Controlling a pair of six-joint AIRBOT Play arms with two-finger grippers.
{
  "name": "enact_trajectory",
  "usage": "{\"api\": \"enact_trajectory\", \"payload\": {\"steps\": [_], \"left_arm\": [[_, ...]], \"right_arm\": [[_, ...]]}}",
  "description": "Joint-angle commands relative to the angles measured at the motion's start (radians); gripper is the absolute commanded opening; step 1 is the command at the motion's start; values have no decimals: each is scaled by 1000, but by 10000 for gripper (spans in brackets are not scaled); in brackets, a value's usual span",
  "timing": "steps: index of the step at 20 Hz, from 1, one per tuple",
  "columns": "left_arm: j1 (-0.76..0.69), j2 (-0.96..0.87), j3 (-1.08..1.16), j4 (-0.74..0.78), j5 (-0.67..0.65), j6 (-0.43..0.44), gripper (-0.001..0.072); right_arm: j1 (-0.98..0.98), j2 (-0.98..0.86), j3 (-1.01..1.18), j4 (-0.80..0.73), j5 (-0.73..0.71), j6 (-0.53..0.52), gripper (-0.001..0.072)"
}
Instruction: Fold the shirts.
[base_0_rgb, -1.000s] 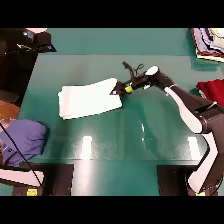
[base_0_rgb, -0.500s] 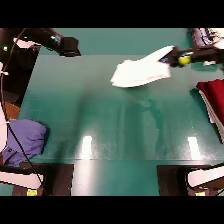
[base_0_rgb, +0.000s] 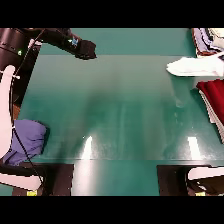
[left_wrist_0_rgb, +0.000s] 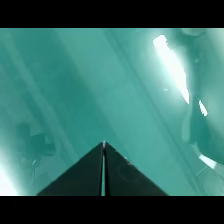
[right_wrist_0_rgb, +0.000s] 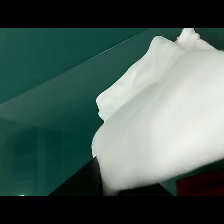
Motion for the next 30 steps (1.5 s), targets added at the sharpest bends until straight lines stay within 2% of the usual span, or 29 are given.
{"api": "enact_trajectory", "payload": {"steps": [1, 6, 8, 16, 22, 23, 25, 26, 29, 30], "left_arm": [[-10, 0, 0, 7, 6, 0, 28], [-10, 0, 0, 7, 6, 0, 28], [-10, 0, 0, 8, 5, 0, 28], [-10, 0, 0, 8, -4, 1, 28], [-10, 0, 0, 8, -8, 27, 28], [-10, 0, 0, 8, -10, 27, 28], [-10, 0, 0, 8, -17, 27, 28], [-10, 0, 0, 8, -21, 27, 28], [-10, 0, 0, 8, -27, 27, 28], [-10, 0, 0, 8, -29, 27, 28]], "right_arm": [[-88, -3, 69, -3, -45, -6, 16], [-130, -3, 289, -3, 72, -6, 16], [-147, 20, 312, -5, 98, -6, 16], [-288, 240, 35, -38, 138, -32, 16], [-387, 387, -231, -426, 230, -16, 29], [-404, 407, -275, -476, 237, 3, 51], [-446, 443, -364, -569, 239, 30, 418], [-469, 459, -406, -605, 238, 37, 478], [-538, 492, -477, -597, 230, 69, 473], [-542, 504, -487, -547, 219, 85, 468]]}}
